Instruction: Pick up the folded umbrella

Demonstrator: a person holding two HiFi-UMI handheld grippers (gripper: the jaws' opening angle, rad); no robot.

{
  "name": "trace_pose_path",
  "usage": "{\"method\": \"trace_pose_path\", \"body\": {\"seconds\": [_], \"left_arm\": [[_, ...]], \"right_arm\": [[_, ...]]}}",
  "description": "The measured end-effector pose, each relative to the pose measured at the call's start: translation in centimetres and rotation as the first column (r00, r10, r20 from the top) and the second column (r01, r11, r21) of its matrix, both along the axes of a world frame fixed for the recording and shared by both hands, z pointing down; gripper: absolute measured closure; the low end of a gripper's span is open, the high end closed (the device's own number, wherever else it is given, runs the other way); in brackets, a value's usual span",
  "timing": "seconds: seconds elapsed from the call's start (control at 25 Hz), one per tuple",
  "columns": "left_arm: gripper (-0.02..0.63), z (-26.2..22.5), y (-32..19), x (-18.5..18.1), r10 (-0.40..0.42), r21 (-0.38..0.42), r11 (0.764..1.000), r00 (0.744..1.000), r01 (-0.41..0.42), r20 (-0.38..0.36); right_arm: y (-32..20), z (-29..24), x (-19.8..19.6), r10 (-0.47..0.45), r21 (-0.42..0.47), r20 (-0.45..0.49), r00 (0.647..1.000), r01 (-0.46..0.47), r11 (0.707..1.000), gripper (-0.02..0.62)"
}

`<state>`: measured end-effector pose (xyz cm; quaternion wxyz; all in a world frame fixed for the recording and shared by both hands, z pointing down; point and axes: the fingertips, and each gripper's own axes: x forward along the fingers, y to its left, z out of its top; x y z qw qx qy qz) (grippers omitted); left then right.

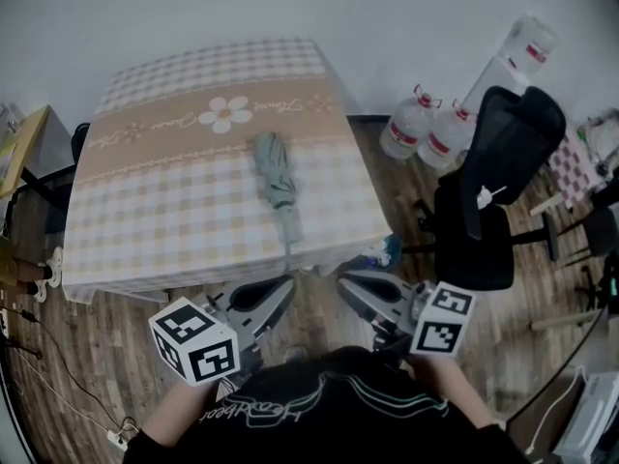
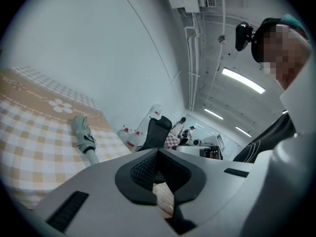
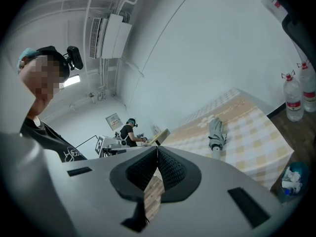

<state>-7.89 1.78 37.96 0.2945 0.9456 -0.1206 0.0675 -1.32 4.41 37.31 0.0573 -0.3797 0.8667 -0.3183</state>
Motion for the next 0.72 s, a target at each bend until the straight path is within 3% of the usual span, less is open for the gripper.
{"method": "trace_pose_path", "body": {"seconds": [0.32,0.48,0.72], "left_arm": [[0.609,-0.4,-3.2,1.6,-0.046,0.025,0.999,0.999,0.045,0.029],[0.609,-1.2,-5.4,2.5,-0.092,0.064,0.994,0.995,0.089,0.043],[0.609,-1.5,-9.7,3.9,-0.187,0.047,0.982,0.981,0.184,0.057]], "right_arm": [[-3.4,-0.2,1.9,-0.031,0.028,0.026,0.999,0.03,0.999,0.583],[-5.9,-0.6,2.7,-0.078,0.039,0.033,0.996,0.077,0.996,0.583],[-10.5,-0.6,4.9,-0.149,0.026,0.048,0.988,0.148,0.989,0.583]]}}
